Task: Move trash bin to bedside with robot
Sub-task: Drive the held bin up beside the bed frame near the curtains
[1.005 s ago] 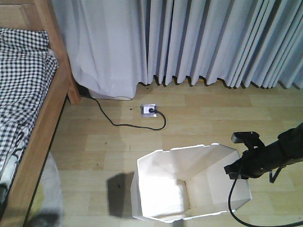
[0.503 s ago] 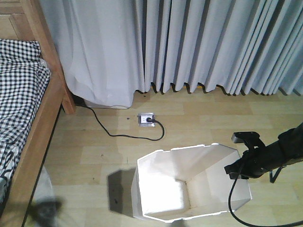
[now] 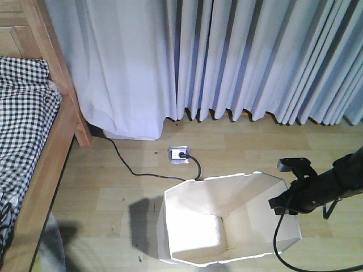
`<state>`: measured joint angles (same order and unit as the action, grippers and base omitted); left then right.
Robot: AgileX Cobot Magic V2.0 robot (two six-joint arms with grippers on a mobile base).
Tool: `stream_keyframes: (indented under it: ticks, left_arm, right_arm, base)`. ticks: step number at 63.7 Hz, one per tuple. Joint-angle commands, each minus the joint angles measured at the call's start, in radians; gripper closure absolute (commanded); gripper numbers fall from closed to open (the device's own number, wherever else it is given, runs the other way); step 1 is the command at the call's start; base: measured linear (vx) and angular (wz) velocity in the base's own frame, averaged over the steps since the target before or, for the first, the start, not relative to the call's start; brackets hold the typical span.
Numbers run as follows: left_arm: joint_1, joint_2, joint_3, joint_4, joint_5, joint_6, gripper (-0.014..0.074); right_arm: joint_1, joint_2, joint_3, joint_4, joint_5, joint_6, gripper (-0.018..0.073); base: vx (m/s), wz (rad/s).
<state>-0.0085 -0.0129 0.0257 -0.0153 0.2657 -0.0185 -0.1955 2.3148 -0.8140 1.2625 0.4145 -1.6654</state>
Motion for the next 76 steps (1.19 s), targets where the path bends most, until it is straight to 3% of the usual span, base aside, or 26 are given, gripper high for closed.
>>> stream_keyframes:
  ticks: [1,76]
  left_arm:
    - [-0.003,-0.014,0.019,-0.003,-0.069,-0.004,0.0602]
    - [-0.003,-0.014,0.019,-0.003,-0.069,-0.004,0.0602]
  right_arm:
    - [-0.002,-0.066,-0.005,0.029,0.192,0.000,0.0564]
    - [-0.002,-0.066,-0.005,0.029,0.192,0.000,0.0564]
  base:
    - [0.15,0.01]
    - [0.12,-0.02]
